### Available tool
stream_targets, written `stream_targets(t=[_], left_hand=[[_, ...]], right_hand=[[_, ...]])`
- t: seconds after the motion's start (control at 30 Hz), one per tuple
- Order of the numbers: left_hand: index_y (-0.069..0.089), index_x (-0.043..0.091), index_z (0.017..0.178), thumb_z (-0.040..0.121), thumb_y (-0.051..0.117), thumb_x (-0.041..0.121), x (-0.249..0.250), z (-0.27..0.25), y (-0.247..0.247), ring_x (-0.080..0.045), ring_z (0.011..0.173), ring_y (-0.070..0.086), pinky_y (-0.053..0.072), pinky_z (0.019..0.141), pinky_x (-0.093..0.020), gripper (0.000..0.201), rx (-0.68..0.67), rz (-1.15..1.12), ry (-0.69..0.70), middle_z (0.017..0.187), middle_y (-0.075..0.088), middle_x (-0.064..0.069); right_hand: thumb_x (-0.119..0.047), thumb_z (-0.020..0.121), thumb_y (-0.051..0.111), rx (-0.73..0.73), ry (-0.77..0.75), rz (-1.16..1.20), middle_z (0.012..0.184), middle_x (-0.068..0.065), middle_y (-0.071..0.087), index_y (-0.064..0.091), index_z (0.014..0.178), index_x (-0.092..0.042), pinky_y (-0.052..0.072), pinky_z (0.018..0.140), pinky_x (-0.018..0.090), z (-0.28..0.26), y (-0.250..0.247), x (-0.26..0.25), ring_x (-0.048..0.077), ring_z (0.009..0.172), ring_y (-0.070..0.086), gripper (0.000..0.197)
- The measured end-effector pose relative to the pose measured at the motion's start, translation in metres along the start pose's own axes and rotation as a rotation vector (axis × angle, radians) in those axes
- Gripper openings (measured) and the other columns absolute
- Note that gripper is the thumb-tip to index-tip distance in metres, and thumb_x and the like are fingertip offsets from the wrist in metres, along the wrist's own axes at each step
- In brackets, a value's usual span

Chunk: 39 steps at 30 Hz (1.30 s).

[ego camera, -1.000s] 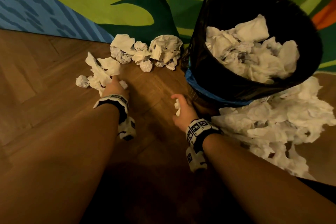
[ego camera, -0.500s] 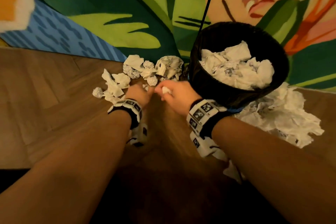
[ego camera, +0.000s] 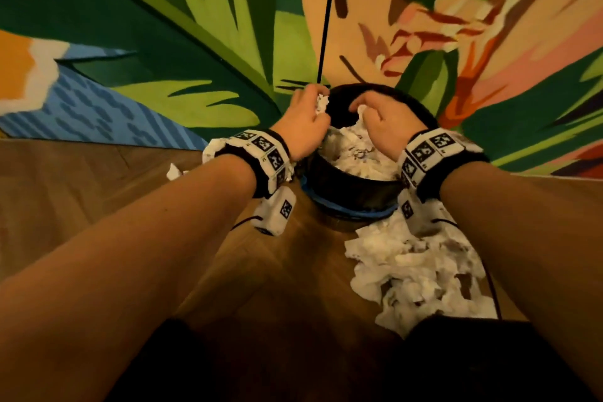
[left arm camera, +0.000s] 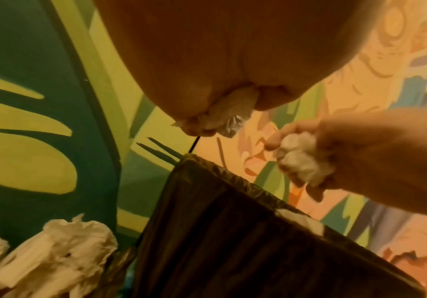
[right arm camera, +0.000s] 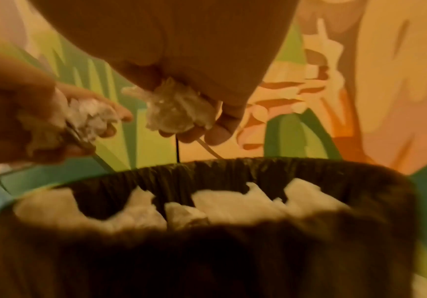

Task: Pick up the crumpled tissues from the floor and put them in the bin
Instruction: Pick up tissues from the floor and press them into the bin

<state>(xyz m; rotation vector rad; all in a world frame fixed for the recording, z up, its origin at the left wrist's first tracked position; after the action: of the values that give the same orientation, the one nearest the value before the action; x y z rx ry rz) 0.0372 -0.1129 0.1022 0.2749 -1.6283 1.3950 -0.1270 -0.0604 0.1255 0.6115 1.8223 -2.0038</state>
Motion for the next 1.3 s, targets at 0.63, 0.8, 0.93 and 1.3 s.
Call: stream_targets(t=[0.63, 0.8, 0.93, 1.3], left_hand=[[0.042, 0.025, 0.142, 0.094, 0.059, 0.035, -0.018, 0.027, -0.001, -0.022, 0.131, 0.044, 0.037, 0.108, -0.046, 0.052, 0.056, 0.127, 0.103, 0.143, 0.048, -0.002], [0.058, 0.022, 0.127, 0.096, 0.055, 0.026, -0.054, 0.021, -0.036, -0.017, 0.120, 0.052, 0.041, 0.104, -0.038, 0.031, 0.229, 0.049, 0.108, 0.127, 0.059, 0.000], [0.063, 0.021, 0.117, 0.097, 0.055, 0.023, -0.098, 0.009, -0.051, -0.012, 0.100, 0.056, 0.044, 0.088, -0.027, 0.022, 0.277, 0.043, -0.013, 0.115, 0.063, 0.001], [0.065, 0.018, 0.108, 0.095, 0.052, 0.019, -0.207, -0.047, -0.037, -0.025, 0.089, 0.064, 0.046, 0.074, -0.028, 0.019, 0.170, 0.195, -0.425, 0.102, 0.069, -0.009]], right_hand=[[-0.041, 0.094, 0.051, 0.110, 0.051, -0.235, 0.132, 0.003, 0.045, 0.051, 0.122, -0.028, 0.035, 0.102, 0.046, 0.002, 0.014, 0.025, 0.027, 0.125, 0.038, 0.031], [-0.026, 0.090, 0.054, 0.170, -0.045, -0.034, 0.129, 0.005, 0.046, 0.053, 0.121, -0.023, 0.032, 0.105, 0.036, 0.017, 0.028, -0.019, 0.026, 0.125, 0.036, 0.031], [-0.021, 0.089, 0.057, 0.114, -0.157, 0.015, 0.129, 0.003, 0.045, 0.053, 0.120, -0.023, 0.029, 0.106, 0.031, 0.023, 0.049, -0.053, 0.022, 0.127, 0.037, 0.031], [-0.019, 0.090, 0.055, -0.087, -0.265, 0.210, 0.120, -0.007, 0.047, 0.053, 0.118, -0.028, 0.037, 0.094, 0.023, 0.024, 0.138, -0.099, 0.009, 0.110, 0.048, 0.029]])
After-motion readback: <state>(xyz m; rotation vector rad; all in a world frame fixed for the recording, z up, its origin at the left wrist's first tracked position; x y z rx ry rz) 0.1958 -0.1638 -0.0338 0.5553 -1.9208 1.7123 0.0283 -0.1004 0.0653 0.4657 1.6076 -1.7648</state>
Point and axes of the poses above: each hand's wrist, its own z-axis towards the middle knuckle, its own y-axis out of the palm, x = y × z, the point moved 2 cm from there along z, towards the middle knuckle
